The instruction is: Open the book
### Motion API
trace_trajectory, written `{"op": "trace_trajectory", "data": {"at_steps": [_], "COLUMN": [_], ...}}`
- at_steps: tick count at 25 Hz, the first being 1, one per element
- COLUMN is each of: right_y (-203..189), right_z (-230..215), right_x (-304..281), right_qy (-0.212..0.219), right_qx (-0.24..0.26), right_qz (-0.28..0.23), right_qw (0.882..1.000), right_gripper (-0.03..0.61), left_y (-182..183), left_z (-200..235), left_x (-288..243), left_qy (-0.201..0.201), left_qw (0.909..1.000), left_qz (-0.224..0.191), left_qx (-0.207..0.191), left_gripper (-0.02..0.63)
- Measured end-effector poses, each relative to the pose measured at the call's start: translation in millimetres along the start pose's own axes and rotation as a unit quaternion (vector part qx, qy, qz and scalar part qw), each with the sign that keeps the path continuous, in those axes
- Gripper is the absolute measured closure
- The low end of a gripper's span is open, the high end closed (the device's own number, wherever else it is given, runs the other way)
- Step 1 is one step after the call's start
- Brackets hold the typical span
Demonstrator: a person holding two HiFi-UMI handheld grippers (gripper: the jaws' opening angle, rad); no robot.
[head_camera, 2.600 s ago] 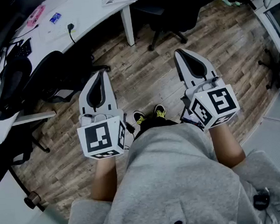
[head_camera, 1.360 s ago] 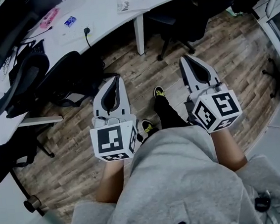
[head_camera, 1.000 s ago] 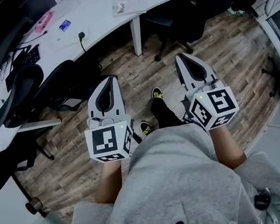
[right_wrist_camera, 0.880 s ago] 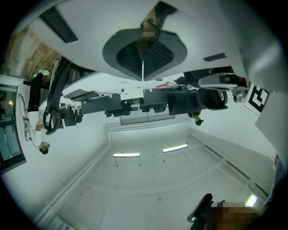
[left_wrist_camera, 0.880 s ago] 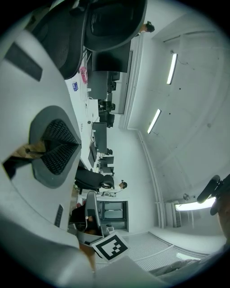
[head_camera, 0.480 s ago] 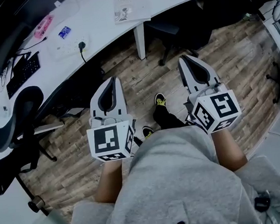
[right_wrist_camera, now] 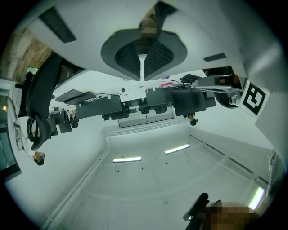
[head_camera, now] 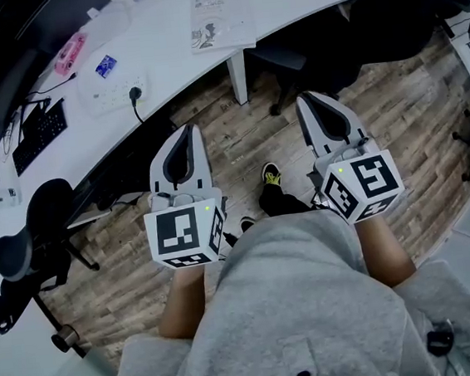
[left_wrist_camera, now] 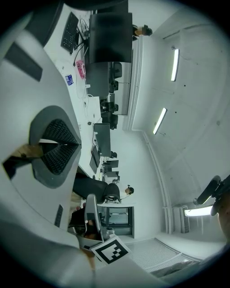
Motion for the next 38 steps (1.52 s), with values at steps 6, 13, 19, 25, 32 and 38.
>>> {"op": "trace_trajectory", "data": {"at_steps": [6,13,19,25,32,38], "right_y": [5,9,13,14,11,12], "right_z": [-24,-48,-64,-69,-68,-66], "right_x": [-14,-27,-41,-51,-58,-61], "right_qy": [-0.003,0.013,0.03,0.048,0.072,0.084], "right_qx": [-0.01,-0.004,-0.014,-0.018,-0.028,-0.03], "right_qz": [-0.004,0.001,-0.001,-0.001,0.006,0.006], "right_qw": [1.0,1.0,0.999,0.999,0.997,0.996], "right_gripper": [0.551,0.551,0.551,0.551,0.551,0.551], "left_y": [5,13,18,20,20,22], "left_z": [-6,-16,-18,-20,-21,-22], "left_x": [-24,-51,-66,-78,-83,-84], "left_qy": [0.001,0.005,0.015,0.022,0.033,0.038], "left_qw": [1.0,0.9999,0.9998,0.9996,0.9993,0.9991], "left_qz": [0.006,0.002,-0.001,-0.002,0.0,0.001], "left_qx": [-0.006,-0.014,-0.016,-0.02,-0.019,-0.02], "left_gripper": [0.604,0.604,0.604,0.604,0.604,0.604]}}
Point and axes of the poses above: the fingertips, and each gripper's own axes: x backward along the fingers, z to its left, y out of its top, the point moved 1 cm from there along x, backward along the fingers, and after that the axes turned 8 degrees about -z, right-handed, at the moved point
